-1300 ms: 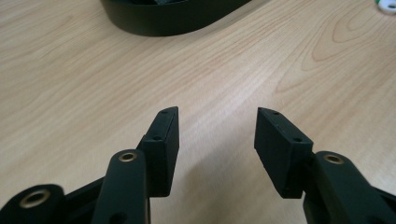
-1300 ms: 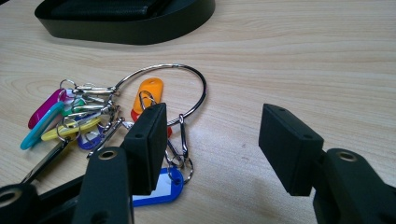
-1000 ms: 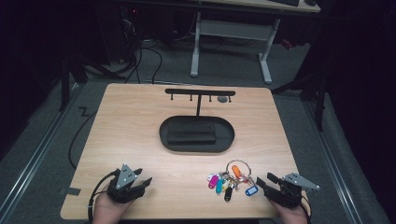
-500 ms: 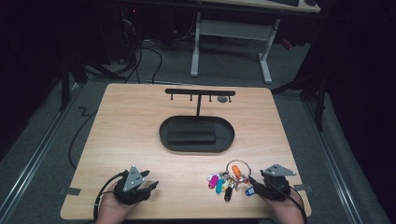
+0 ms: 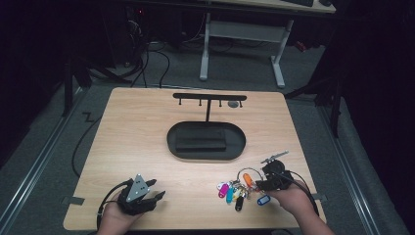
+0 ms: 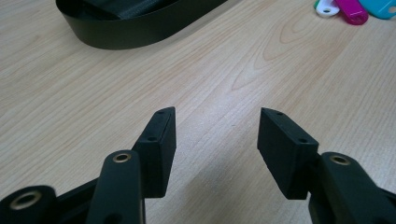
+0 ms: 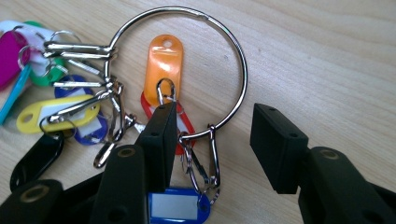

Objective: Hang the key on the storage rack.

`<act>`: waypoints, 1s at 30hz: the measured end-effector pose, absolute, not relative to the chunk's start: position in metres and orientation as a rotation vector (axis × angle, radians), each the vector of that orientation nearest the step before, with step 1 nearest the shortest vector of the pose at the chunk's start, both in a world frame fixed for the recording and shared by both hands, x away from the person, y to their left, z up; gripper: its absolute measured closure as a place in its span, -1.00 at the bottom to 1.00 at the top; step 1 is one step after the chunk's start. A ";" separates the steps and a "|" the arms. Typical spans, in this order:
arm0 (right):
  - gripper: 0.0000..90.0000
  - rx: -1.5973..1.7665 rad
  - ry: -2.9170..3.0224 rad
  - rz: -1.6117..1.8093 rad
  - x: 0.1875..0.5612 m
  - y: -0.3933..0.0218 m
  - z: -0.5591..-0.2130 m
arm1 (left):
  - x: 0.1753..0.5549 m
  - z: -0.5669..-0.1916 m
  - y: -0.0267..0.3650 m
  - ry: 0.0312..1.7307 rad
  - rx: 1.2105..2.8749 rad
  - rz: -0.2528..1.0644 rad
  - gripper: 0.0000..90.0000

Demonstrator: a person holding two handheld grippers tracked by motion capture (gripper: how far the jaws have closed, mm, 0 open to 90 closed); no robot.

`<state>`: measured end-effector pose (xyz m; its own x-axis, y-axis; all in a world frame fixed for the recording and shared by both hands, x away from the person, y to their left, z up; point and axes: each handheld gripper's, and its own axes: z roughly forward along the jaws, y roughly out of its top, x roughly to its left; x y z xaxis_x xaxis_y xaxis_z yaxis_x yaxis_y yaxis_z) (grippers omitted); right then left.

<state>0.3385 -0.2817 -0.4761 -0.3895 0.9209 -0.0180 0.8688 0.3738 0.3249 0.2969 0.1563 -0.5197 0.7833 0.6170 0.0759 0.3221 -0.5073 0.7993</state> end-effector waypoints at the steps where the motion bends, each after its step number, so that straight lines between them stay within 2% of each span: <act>1: 0.16 1.609 2.435 0.392 0.338 -0.282 -0.476 | 0.297 -0.520 0.156 0.695 2.137 0.450 0.06; 5: 0.23 1.720 2.448 0.322 0.360 -0.283 -0.479 | 0.296 -0.520 0.154 0.678 2.153 0.459 0.06; 19: 0.36 1.890 2.534 0.071 0.390 -0.276 -0.487 | 0.295 -0.520 0.155 0.673 2.156 0.456 0.06; 22: 0.54 1.894 2.508 0.039 0.394 -0.273 -0.487 | 0.296 -0.520 0.156 0.679 2.152 0.456 0.06; 23: 0.54 1.894 2.508 0.039 0.394 -0.273 -0.487 | 0.296 -0.520 0.156 0.680 2.150 0.455 0.06; 24: 0.65 1.875 2.506 0.011 0.394 -0.273 -0.487 | 0.296 -0.519 0.156 0.679 2.150 0.457 0.06; 30: 0.88 1.859 2.529 -0.017 0.396 -0.269 -0.487 | 0.296 -0.519 0.155 0.666 2.148 0.455 0.05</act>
